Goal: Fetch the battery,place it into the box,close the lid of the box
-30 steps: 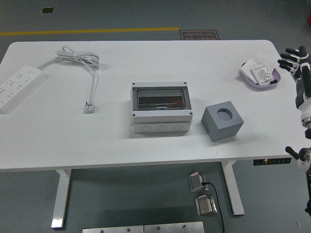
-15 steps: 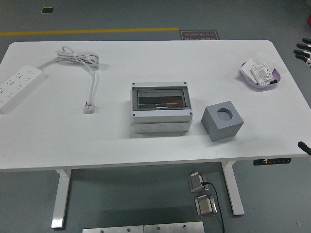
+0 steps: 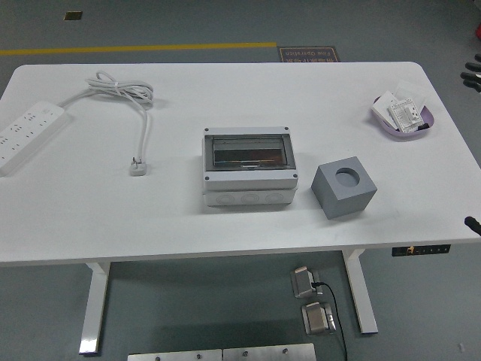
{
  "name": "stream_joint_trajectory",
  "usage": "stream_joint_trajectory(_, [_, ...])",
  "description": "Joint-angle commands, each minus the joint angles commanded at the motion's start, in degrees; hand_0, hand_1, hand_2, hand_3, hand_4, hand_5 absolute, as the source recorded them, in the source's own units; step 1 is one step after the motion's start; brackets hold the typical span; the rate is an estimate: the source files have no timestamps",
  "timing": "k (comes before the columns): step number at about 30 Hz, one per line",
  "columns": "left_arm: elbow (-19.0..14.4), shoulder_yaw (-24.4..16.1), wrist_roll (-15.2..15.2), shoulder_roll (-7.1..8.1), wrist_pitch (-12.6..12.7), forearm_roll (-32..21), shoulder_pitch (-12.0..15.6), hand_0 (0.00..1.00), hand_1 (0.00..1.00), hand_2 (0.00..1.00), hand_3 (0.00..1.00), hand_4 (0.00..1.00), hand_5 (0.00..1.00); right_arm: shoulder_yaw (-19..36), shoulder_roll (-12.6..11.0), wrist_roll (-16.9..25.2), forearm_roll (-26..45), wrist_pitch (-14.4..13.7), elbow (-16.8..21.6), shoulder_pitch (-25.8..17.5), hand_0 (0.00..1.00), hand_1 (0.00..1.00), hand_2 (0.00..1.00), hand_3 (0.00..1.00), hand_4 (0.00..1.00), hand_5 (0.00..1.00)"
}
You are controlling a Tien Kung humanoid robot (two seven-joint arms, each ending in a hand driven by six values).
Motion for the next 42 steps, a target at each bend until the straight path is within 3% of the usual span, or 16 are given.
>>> stream_joint_trajectory(3, [0.0, -1.1, 0.6, -0.02, -1.0, 0.3, 0.0, 0.817, 0.87, 0.998, 0.998, 0.998, 0.931, 0.1, 0.1, 0.0, 0.0, 0.0, 0.0, 0.0, 0.708, 0.627, 0.649, 0.658, 0.814, 0.827])
stream_joint_trajectory(4, [0.0, -1.7, 0.8, -0.06, -1.2, 0.6, 0.0, 0.831, 0.945, 0.998, 0.998, 0.998, 0.998, 0.1, 0.1, 0.0, 0.0, 0.0, -0.1, 0.0, 0.714, 0.627, 0.649, 0.658, 0.816, 0.829])
stream_joint_trajectory(8, [0.0, -2.7, 1.0, -0.1, -1.1, 0.5, 0.0, 0.831, 0.945, 0.998, 0.998, 0.998, 0.998, 0.2, 0.1, 0.0, 0.0, 0.0, -0.1, 0.0, 0.714, 0.627, 0.649, 0.658, 0.816, 0.829])
stream_joint_trajectory(9, [0.0, -2.6, 0.9, -0.08, -0.9, 0.3, 0.0, 0.881, 0.961, 0.998, 0.998, 0.998, 0.998, 0.2, 0.1, 0.0, 0.0, 0.0, -0.1, 0.0, 0.717, 0.627, 0.649, 0.658, 0.818, 0.83])
stream_joint_trajectory(15, [0.0, -1.3, 0.2, 0.08, 0.2, 0.1, 0.0, 0.899, 0.974, 0.998, 0.998, 0.998, 0.998, 0.4, 0.1, 0.0, -0.1, 0.1, -0.2, 0.0, 0.719, 0.628, 0.648, 0.66, 0.82, 0.834])
stream_joint_trajectory(20, [0.0, -1.1, 0.7, 0.01, -0.3, 0.6, -0.1, 0.899, 0.974, 0.998, 0.998, 0.998, 0.998, 0.4, 0.2, -0.1, -0.3, 0.0, -0.2, 0.0, 0.719, 0.628, 0.648, 0.66, 0.82, 0.834])
stream_joint_trajectory(21, [0.0, -1.2, 0.9, -0.02, -0.4, 0.5, -0.1, 0.998, 0.998, 0.998, 0.998, 0.998, 0.998, 0.3, 0.2, -0.1, -0.3, 0.0, -0.2, 0.0, 0.718, 0.628, 0.648, 0.661, 0.821, 0.835])
stream_joint_trajectory(42, [0.0, -2.0, 2.7, -0.26, 0.0, 3.9, -0.1, 0.998, 0.998, 0.998, 0.998, 0.998, 0.998, 0.4, 0.2, -0.3, -0.8, -0.1, -0.3, 0.0, 0.723, 0.627, 0.649, 0.662, 0.825, 0.84])
